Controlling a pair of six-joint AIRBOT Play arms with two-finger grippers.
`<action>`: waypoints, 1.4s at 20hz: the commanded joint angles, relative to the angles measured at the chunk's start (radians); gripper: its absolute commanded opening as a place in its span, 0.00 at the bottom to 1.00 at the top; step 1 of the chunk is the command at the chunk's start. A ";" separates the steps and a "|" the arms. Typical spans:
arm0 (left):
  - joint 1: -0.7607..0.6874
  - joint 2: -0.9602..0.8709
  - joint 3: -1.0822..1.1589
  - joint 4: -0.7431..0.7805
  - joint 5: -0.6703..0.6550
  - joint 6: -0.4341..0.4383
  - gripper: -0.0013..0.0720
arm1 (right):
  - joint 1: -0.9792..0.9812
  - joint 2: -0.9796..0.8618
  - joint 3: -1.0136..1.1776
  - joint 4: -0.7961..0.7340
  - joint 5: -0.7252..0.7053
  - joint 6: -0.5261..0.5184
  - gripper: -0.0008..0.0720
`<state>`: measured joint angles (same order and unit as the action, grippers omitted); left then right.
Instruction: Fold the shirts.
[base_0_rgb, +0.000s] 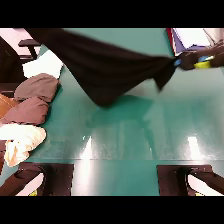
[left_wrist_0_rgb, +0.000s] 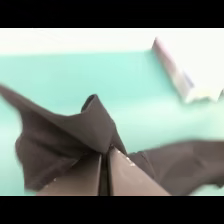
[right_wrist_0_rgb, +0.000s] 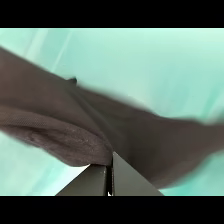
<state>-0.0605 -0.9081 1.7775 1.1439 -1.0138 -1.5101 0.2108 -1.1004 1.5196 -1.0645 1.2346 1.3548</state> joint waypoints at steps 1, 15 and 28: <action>0.001 0.074 0.206 -0.003 -0.001 -0.002 0.05 | -0.014 0.157 0.148 -0.038 0.118 0.001 0.03; 0.001 -0.201 -0.042 -0.003 -0.238 -0.026 0.05 | 0.161 0.097 -0.282 -0.090 0.153 0.183 0.03; 0.011 -0.543 -0.156 0.027 -0.055 0.024 0.84 | 0.020 -0.332 -0.119 -0.068 -0.055 0.180 0.66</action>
<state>-0.0566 -1.4296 1.6112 1.1519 -1.0607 -1.4872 0.2729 -1.3689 1.3144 -1.1488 1.1442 1.5352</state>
